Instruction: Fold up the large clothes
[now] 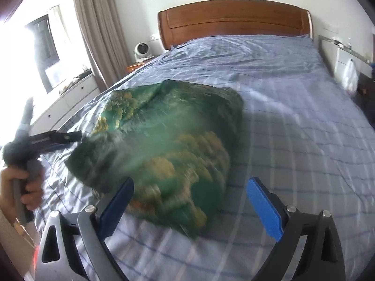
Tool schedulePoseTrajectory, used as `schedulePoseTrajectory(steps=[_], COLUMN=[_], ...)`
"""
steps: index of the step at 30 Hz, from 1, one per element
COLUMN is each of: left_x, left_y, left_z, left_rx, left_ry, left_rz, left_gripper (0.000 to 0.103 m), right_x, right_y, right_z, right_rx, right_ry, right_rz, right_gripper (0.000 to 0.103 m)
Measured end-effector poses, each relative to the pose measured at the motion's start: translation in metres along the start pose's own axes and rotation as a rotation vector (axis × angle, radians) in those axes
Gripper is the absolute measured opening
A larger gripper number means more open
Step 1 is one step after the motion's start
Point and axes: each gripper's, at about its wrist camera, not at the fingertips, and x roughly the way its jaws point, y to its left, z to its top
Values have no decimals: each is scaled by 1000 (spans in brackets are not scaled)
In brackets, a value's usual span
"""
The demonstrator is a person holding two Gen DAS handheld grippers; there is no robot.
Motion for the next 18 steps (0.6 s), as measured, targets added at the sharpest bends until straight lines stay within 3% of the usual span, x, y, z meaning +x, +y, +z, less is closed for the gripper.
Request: schedulePoseTrajectory(steps=[5, 11, 18], left_x=[-42, -60, -59], left_y=[-19, -42, -63], left_z=[-45, -71, -80], left_rx=[110, 137, 166], left_ry=[-73, -115, -116], left_rz=[158, 219, 276], left_gripper=[101, 102, 102], right_x=[-20, -39, -57], right_y=[-22, -47, -56], right_z=[-45, -95, -111], right_rx=[6, 27, -34], right_ry=[39, 97, 112], right_rz=[-97, -189, -279], right_gripper=[97, 97, 97])
